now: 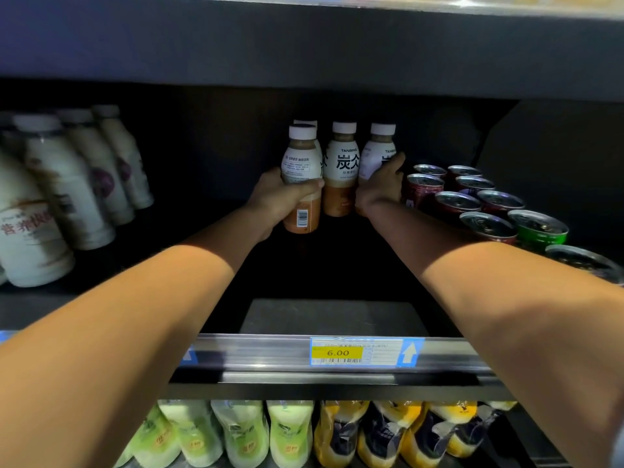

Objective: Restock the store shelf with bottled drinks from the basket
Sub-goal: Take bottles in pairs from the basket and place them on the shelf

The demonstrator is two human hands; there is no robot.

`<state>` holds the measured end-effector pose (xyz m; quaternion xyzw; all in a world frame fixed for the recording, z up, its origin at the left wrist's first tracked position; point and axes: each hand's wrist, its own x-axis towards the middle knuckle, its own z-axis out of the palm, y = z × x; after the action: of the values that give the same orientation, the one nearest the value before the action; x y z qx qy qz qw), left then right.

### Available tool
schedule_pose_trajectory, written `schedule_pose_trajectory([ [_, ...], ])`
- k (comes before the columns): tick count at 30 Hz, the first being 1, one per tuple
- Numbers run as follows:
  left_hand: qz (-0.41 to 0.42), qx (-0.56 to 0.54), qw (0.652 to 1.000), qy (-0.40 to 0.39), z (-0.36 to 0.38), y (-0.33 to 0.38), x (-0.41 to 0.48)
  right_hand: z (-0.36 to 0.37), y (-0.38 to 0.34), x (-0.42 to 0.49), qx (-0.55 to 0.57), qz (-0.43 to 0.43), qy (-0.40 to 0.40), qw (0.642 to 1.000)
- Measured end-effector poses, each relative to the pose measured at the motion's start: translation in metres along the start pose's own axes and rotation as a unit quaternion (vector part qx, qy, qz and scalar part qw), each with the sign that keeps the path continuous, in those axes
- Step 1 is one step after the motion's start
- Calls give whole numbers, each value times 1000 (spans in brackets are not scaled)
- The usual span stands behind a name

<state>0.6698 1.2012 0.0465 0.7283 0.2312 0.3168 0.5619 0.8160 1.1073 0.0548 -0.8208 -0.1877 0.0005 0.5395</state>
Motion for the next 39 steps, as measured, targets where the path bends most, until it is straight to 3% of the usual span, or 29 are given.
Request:
schedule_pose_trajectory([
  [12, -7, 8, 1000, 0, 3, 7, -6, 1, -2, 0, -33, 1, 5, 999],
  [22, -26, 92, 995, -28, 0, 40, -23, -9, -24, -18, -50, -21, -1, 999],
  [27, -69, 164, 983, -34, -10, 62, -41, -37, -46, -42, -205, -121, -2, 971],
  [29, -43, 240, 969, -41, -14, 74, -56, -55, -54, -60, -260, -162, -2, 952],
  [35, 86, 470, 873, -94, -7, 107, -118, -122, -49, -146, -430, -221, -42, 874],
  [39, 207, 511, 824, -131, 11, 126, -180, -183, -42, -232, -457, -230, -64, 857],
])
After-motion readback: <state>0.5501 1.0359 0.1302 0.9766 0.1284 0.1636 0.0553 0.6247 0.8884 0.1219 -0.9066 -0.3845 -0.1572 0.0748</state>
